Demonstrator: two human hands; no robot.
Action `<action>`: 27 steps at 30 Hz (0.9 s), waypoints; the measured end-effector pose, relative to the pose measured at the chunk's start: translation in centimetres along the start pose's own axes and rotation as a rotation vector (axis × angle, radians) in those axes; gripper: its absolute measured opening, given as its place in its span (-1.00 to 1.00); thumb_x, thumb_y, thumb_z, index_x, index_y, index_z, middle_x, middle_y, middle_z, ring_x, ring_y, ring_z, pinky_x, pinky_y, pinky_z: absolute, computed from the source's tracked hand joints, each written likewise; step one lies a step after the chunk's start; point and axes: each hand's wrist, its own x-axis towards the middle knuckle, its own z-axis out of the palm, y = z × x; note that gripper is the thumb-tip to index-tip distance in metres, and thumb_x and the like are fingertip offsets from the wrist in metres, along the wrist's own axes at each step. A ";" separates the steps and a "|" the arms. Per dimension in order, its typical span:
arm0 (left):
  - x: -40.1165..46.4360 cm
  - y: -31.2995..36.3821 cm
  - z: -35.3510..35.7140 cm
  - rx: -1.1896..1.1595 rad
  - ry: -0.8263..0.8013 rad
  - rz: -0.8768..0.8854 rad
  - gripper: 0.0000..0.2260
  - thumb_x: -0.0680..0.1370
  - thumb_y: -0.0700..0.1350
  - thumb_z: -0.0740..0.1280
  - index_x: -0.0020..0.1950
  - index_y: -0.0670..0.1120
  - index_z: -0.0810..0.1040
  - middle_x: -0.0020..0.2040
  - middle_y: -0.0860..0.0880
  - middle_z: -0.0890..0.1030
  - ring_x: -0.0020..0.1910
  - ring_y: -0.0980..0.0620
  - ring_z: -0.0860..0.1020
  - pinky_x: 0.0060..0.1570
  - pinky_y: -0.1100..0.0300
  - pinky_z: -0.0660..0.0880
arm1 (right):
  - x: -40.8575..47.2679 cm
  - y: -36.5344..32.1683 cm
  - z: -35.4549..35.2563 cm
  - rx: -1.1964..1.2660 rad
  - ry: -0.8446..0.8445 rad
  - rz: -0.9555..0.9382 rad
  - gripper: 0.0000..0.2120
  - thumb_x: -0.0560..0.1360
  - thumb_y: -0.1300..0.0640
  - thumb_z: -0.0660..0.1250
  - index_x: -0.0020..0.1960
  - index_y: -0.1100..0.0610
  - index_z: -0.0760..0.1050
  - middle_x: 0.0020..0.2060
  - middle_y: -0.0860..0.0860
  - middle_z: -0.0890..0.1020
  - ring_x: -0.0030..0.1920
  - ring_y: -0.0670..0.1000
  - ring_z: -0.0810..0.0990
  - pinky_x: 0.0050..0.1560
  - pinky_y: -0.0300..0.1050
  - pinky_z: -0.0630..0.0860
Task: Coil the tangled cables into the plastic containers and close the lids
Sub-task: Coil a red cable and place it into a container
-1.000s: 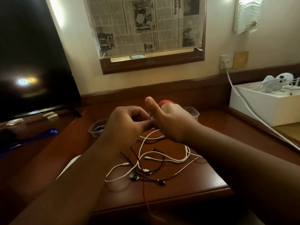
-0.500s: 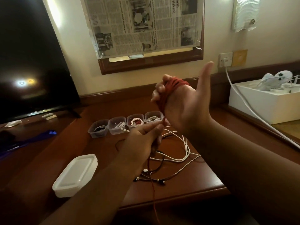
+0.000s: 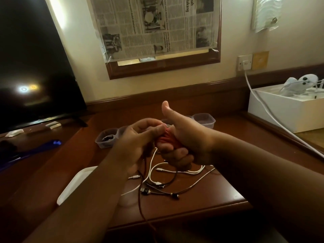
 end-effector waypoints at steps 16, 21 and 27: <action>-1.7 -1.8 3.8 0.143 0.019 -0.132 -0.82 0.55 -0.08 0.35 -0.19 0.04 0.72 -0.45 0.00 0.42 -0.50 0.09 0.30 -0.42 0.20 0.17 | 0.3 -0.6 0.2 -0.332 0.710 -0.959 -0.33 0.52 -0.39 -0.01 -0.22 0.23 0.39 -0.42 0.12 0.43 -0.45 0.07 0.40 -0.41 -0.06 0.38; -1.1 0.3 0.6 0.568 0.153 0.204 -0.92 0.54 -0.06 0.40 -0.08 0.01 0.70 -0.19 0.04 0.69 -0.16 0.12 0.65 -0.16 0.24 0.57 | -0.4 0.6 -0.6 -1.302 0.844 -0.332 -0.28 0.47 -0.50 -0.18 -0.40 0.07 0.35 -0.49 -0.03 0.36 -0.48 -0.04 0.33 -0.41 -0.14 0.30; -0.4 0.6 -0.8 0.305 0.061 0.219 -0.84 0.35 0.03 0.48 -0.24 -0.05 0.66 -0.30 -0.03 0.64 -0.31 0.03 0.60 -0.33 0.22 0.51 | -0.3 1.4 1.0 -0.263 0.133 -0.054 -0.16 0.51 -0.45 -0.27 -0.41 0.04 0.55 -0.59 -0.02 0.35 -0.63 -0.06 0.26 -0.52 -0.23 0.20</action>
